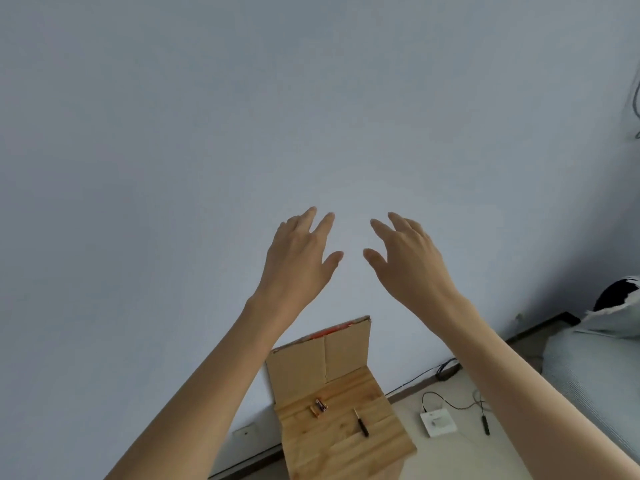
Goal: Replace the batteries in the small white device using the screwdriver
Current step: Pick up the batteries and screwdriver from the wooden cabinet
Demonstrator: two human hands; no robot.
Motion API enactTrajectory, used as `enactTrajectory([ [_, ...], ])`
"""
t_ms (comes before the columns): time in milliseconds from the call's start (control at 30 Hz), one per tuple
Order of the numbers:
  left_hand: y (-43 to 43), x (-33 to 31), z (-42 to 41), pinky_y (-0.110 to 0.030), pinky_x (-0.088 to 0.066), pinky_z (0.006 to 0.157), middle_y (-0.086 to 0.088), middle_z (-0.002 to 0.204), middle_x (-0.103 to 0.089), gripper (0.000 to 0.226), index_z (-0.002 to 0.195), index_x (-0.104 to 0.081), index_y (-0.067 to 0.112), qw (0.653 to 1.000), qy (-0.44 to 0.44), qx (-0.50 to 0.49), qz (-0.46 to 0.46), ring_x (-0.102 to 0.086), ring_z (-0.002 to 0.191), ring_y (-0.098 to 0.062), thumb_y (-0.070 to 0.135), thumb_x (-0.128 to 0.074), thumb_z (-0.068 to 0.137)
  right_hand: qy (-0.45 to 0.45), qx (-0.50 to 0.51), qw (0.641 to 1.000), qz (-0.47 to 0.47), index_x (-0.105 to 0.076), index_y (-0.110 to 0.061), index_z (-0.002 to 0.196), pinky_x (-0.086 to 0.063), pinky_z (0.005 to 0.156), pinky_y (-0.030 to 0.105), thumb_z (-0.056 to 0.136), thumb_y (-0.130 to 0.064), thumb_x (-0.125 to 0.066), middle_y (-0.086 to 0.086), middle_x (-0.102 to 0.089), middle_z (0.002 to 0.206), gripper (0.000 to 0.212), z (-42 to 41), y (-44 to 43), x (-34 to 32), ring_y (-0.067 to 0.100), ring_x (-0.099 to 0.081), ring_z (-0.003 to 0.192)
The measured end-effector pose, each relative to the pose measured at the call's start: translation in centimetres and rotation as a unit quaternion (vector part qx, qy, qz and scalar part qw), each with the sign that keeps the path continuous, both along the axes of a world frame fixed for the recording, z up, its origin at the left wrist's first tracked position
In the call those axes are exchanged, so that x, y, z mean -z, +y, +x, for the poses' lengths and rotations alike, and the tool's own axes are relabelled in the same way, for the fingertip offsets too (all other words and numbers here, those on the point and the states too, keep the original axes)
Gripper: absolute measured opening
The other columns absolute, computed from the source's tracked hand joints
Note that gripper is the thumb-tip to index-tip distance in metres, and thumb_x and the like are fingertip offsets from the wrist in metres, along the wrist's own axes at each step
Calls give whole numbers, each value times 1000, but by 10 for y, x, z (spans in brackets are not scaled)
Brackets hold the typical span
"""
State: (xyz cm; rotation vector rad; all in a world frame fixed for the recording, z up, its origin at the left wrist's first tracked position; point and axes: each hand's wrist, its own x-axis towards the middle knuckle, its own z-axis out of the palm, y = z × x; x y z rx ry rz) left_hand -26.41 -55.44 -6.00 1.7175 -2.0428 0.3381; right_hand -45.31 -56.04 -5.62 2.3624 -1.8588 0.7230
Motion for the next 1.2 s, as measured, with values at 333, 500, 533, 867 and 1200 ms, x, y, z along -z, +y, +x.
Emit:
enactTrajectory([
  [333, -84, 82, 29, -44, -47, 115, -10, 165, -42, 66, 159, -45, 20, 999, 21, -21, 38, -40, 151, -29, 47, -64, 102, -3, -25, 996, 88, -45, -14, 156, -35, 119, 45, 108, -35, -56, 15, -39, 164, 53, 27, -99, 78, 34, -34, 152],
  [500, -117, 151, 45, -45, -44, 118, -10, 165, -43, 66, 159, -45, 19, 995, 26, -4, 98, -40, 152, -29, 46, -65, 102, -11, -14, 990, 143, -52, -10, 148, -39, 111, 42, 107, -30, -56, 14, -52, 150, 46, 42, -132, 143, 34, -44, 142],
  [533, -122, 165, 48, -45, -43, 118, -10, 165, -43, 65, 159, -46, 19, 994, 30, -2, 108, -39, 152, -30, 45, -66, 102, -13, -9, 988, 150, -53, -10, 148, -40, 111, 42, 107, -29, -56, 14, -53, 150, 45, 42, -136, 158, 34, -44, 141],
  [867, -128, 342, 53, -42, -44, 119, -3, 158, -50, 61, 154, -52, 18, 965, 89, 18, 247, -44, 147, -22, 43, -69, 100, -19, 5, 968, 249, -63, -8, 128, -49, 95, 44, 102, -18, -55, 11, -62, 131, 29, 35, -155, 338, 34, -54, 121],
  [1200, -131, 587, 61, -37, -26, 128, 5, 169, -35, 76, 163, -35, 28, 911, 170, -37, 373, -34, 155, -14, 48, -68, 98, -1, -8, 934, 356, -63, -14, 134, -57, 84, 43, 102, -25, -60, 10, -60, 128, 33, 9, -162, 560, 32, -56, 120],
])
